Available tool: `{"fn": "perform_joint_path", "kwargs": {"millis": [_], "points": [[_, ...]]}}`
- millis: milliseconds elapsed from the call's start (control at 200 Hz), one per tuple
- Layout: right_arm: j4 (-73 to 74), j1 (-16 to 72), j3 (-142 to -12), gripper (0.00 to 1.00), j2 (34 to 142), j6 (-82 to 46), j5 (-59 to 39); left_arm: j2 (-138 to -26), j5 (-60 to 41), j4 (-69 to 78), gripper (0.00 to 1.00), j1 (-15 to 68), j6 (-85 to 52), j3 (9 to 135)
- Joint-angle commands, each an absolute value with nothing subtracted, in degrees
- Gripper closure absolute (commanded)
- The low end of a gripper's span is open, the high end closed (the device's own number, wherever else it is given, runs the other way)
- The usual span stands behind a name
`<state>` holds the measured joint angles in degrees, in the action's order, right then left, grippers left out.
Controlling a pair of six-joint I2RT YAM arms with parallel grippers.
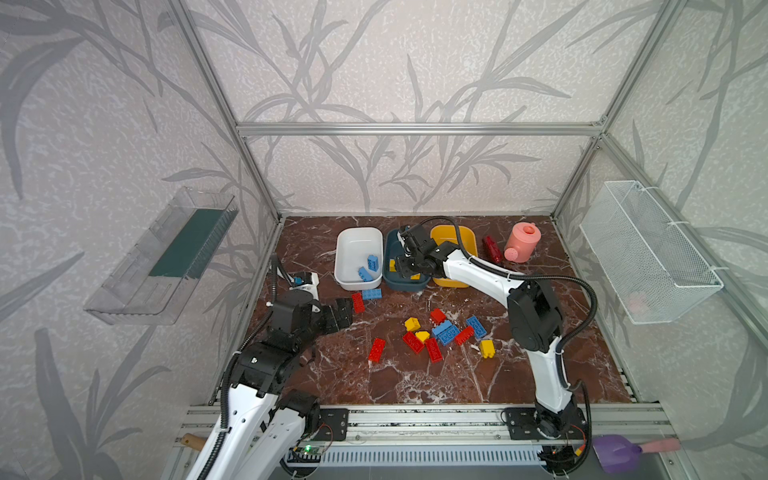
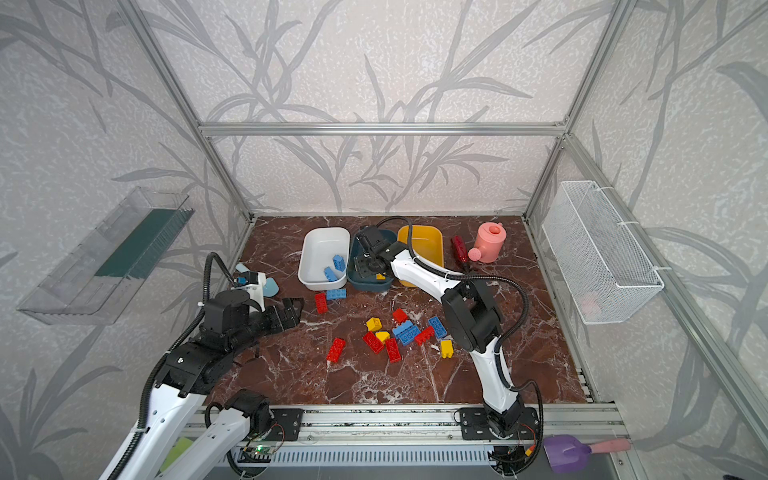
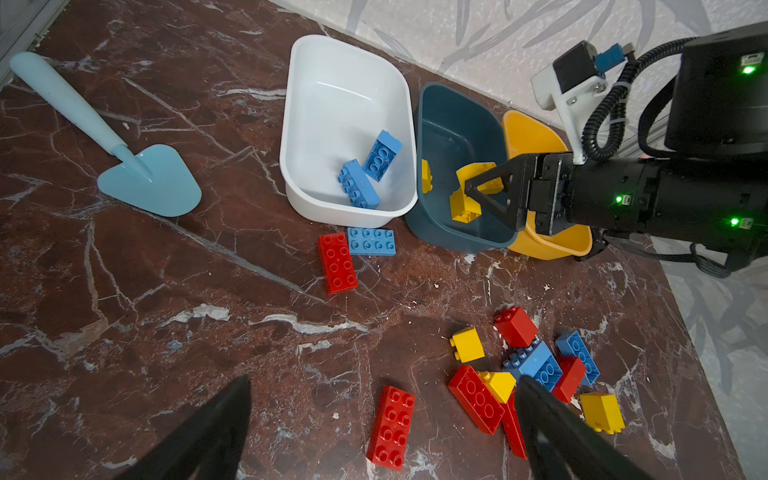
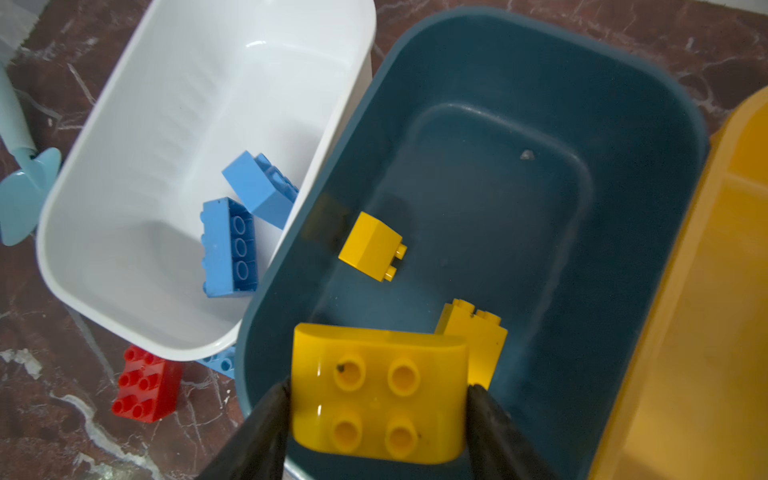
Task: Sort the legos into containers by color
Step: 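Carry the yellow rounded brick into the dark teal tub and release it, then move the left gripper toward the white tub while the right returns to the pile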
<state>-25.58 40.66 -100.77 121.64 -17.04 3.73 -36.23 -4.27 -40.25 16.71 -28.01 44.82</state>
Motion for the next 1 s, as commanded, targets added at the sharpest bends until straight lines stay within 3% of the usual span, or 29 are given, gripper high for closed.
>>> {"fn": "perform_joint_path", "kwargs": {"millis": [0,230,475,995], "points": [[-26.7,39.8,-102.7,0.29,121.8,-16.9,2.9,-37.0,-5.3,-39.9,0.02,16.3,-27.1,44.6],[-25.9,39.5,-100.5,0.12,117.2,-15.1,3.1,-40.0,-6.7,-39.5,0.02,16.3,-26.5,45.1],[-21.1,39.6,-90.5,0.1,106.8,-15.5,2.5,-45.9,-5.4,-40.8,0.03,16.6,-26.6,47.4],[3.6,39.7,-39.5,0.1,65.2,-23.2,3.2,-69.2,1.7,-31.6,0.21,29.2,-34.0,49.5]]}}
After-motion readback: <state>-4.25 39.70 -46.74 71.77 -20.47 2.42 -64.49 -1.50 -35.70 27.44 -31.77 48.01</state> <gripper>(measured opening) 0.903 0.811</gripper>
